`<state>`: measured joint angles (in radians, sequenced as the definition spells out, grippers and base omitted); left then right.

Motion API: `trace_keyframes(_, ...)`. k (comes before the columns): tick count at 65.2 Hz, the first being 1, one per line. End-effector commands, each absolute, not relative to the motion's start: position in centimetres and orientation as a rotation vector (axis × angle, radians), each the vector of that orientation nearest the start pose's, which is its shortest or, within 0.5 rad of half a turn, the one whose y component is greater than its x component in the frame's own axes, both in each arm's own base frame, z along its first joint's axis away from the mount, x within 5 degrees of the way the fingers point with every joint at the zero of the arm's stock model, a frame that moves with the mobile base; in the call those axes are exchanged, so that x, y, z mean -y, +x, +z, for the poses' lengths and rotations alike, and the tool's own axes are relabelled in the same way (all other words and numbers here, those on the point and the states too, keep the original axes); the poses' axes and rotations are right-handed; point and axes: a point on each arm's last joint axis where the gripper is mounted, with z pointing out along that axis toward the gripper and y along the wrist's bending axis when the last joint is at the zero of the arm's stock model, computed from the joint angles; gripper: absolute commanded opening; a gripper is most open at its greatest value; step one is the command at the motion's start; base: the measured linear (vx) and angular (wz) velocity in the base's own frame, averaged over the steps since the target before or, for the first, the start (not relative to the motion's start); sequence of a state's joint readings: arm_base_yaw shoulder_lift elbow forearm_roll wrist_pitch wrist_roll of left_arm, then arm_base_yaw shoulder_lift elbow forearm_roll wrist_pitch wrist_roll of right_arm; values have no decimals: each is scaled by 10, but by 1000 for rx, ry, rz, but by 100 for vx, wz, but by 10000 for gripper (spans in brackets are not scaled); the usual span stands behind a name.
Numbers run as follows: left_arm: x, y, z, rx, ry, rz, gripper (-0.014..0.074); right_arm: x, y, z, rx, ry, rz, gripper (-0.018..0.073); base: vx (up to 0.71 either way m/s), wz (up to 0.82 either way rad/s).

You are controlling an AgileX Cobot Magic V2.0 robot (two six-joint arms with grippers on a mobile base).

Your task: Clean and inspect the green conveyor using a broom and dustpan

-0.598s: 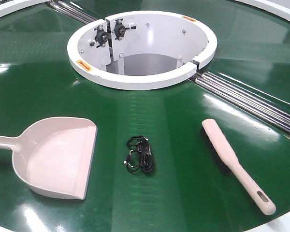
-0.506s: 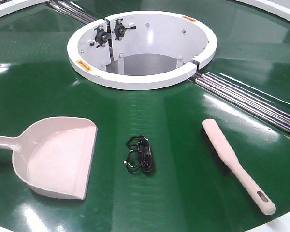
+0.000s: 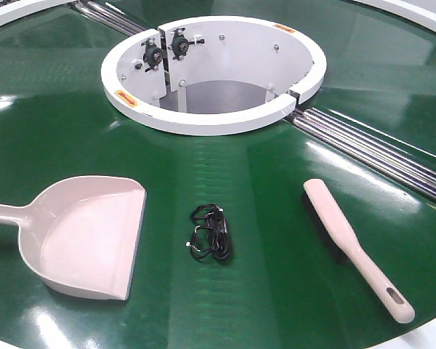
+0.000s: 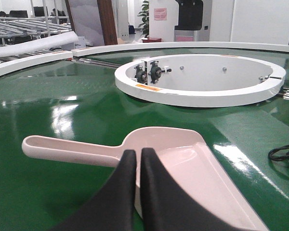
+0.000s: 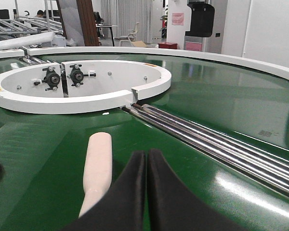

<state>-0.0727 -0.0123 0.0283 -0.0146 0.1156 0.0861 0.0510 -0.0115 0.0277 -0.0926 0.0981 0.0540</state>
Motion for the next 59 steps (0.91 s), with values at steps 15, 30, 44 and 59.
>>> trace_keyframes(15, 4, 56, 198, -1539, 104, -11, -6, -3, 56, 202, -1515, -68, 7, -8, 0, 0)
trace_keyframes(30, 4, 56, 198, -1539, 104, -11, -6, -3, 56, 202, -1516, -68, 7, -8, 0, 0)
trace_keyframes(44, 4, 55, 206, -1444, 119, 14, -6, -3, 56, 202, -1516, -68, 7, -8, 0, 0)
trace_keyframes(59, 3, 42, 269, -1236, 92, 1, -6, -3, 56, 202, -1516, -68, 7, -8, 0, 0)
